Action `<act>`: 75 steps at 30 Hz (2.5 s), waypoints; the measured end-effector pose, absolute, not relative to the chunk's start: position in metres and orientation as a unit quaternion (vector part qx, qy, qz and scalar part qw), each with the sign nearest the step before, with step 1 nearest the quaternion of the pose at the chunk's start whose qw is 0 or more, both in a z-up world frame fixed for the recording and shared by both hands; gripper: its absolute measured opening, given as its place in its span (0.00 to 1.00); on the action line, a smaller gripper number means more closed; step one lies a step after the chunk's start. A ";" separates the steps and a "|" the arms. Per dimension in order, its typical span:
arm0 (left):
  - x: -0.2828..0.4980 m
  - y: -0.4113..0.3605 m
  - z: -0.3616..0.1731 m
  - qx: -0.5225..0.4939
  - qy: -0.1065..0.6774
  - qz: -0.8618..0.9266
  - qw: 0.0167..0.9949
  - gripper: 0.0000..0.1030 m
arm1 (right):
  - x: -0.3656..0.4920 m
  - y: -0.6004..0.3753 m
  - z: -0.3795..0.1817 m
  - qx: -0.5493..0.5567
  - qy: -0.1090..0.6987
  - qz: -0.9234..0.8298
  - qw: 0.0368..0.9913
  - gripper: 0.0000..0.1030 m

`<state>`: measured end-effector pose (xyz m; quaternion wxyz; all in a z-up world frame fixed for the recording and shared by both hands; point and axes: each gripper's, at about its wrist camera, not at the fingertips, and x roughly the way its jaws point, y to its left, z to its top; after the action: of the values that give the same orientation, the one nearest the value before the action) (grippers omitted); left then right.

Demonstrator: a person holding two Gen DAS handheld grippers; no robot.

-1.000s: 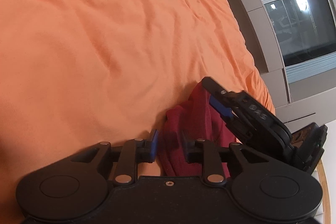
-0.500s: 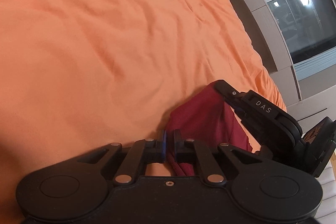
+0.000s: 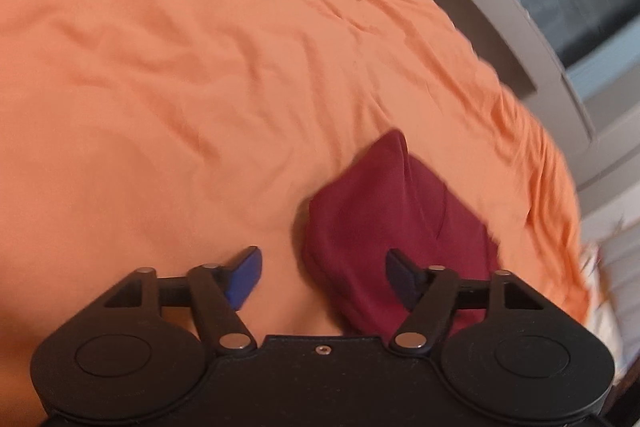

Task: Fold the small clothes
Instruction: 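Fold the hem up toward the collar with both grippers and release, then grasp the edge of the lower dark red garment with the right gripper and lift it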

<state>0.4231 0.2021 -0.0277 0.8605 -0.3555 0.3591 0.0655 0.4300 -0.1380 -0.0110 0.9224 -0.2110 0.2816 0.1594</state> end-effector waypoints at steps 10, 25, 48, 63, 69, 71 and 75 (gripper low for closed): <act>0.375 0.175 0.007 -0.258 0.372 0.055 0.890 0.92 | 0.352 -0.207 0.001 -0.227 0.284 0.106 0.925 1.00; 0.251 0.103 0.066 -0.082 0.230 -0.045 0.969 0.99 | 0.155 -0.252 0.042 -0.179 0.238 0.202 0.933 1.00; 0.097 0.089 0.027 -0.042 0.205 -0.050 0.977 0.99 | 0.054 -0.235 0.006 -0.355 0.237 0.146 0.893 1.00; 0.086 0.051 0.012 0.103 0.228 -0.028 0.968 0.99 | 0.070 -0.251 0.039 -0.231 0.189 0.194 0.934 0.09; 0.091 0.034 0.007 0.179 0.229 -0.032 0.956 0.99 | 0.085 -0.277 0.067 -0.159 0.161 0.173 0.958 0.07; 0.095 0.035 0.008 0.177 0.235 -0.034 0.955 0.99 | 0.089 -0.283 0.071 -0.154 0.161 0.172 0.960 0.07; 0.100 0.036 0.011 0.189 0.231 -0.030 0.954 0.98 | 0.089 -0.287 0.069 -0.155 0.161 0.174 0.959 0.07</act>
<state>0.1004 0.0363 0.0112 0.9539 0.1888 0.2315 -0.0296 0.0890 -0.2868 0.0695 0.9591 -0.1547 0.1606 0.1742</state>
